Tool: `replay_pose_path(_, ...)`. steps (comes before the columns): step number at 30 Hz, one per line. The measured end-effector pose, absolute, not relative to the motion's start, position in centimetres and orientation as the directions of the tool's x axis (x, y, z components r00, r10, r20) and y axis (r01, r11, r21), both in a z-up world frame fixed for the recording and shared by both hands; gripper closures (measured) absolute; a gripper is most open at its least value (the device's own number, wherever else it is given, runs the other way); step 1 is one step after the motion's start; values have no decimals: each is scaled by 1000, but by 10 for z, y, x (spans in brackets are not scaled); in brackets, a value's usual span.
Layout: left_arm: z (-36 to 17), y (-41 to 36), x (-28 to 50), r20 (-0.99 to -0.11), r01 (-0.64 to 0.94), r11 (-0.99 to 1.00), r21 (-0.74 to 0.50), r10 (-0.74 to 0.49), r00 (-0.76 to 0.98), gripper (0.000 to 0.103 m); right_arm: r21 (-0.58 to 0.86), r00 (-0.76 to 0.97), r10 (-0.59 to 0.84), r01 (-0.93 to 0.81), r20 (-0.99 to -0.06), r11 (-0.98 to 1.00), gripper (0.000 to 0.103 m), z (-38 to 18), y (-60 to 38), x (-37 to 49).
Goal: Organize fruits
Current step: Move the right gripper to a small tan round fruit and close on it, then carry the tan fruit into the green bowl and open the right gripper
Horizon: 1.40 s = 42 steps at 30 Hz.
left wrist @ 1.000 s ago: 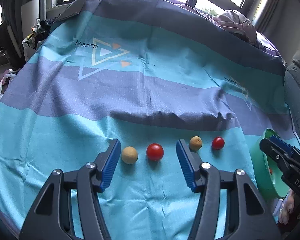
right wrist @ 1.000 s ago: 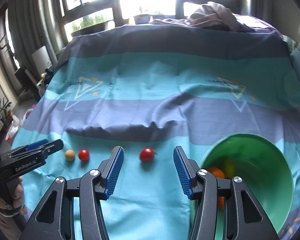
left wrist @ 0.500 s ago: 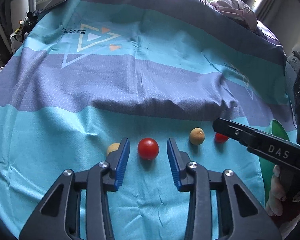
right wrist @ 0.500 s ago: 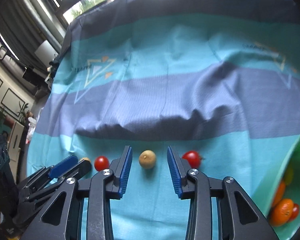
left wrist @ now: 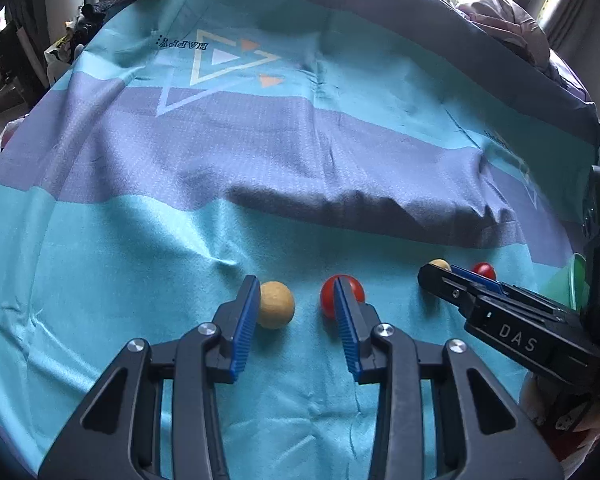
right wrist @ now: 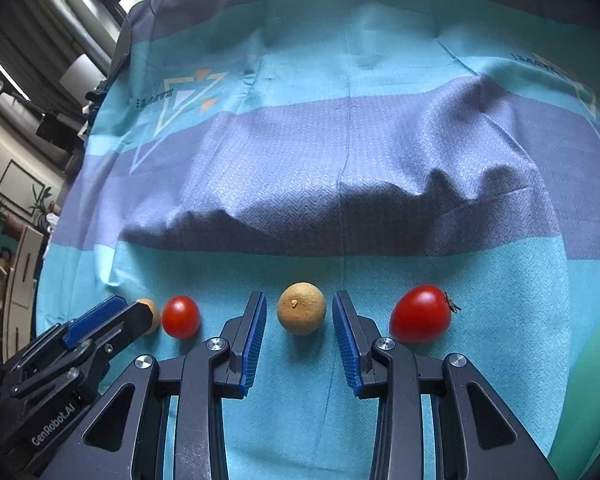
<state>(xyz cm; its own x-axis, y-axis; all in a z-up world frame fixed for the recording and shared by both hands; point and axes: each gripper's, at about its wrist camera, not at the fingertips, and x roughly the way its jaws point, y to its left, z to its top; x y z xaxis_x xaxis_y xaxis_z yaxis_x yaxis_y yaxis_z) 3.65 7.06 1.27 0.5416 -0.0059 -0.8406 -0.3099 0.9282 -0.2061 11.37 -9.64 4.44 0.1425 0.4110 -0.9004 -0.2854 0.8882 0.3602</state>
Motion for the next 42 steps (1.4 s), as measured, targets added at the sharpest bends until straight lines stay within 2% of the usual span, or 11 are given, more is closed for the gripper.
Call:
replay_pose_path(2,8,74,38,-847,-320,922,-218,-16,531,67,358,141,408,-283,-902,890,70,42,-95,114)
replay_pose_path(4,5,76,39,-853,-335,919,-206,-1,522,72,347,151,401,-289,-904,892,73,41,-94,113)
replay_pose_path(9,-4,72,43,-867,-332,921,-204,-12,498,79,342,164,399,-292,-902,893,76,41,-95,113)
replay_pose_path(16,1,65,39,-857,-320,929,-186,6,516,78,348,173,403,-278,-898,895,76,45,-101,110)
replay_pose_path(22,26,50,27,-812,-277,943,-187,10,583,78,361,229,422,-267,-877,894,76,71,-116,96)
replay_pose_path(30,68,11,2,-729,-138,972,-192,-47,683,78,355,375,406,-201,-833,913,76,119,-165,71)
replay_pose_path(42,101,-79,-26,-636,145,969,-200,-241,733,78,255,534,212,6,-818,967,76,153,-260,33)
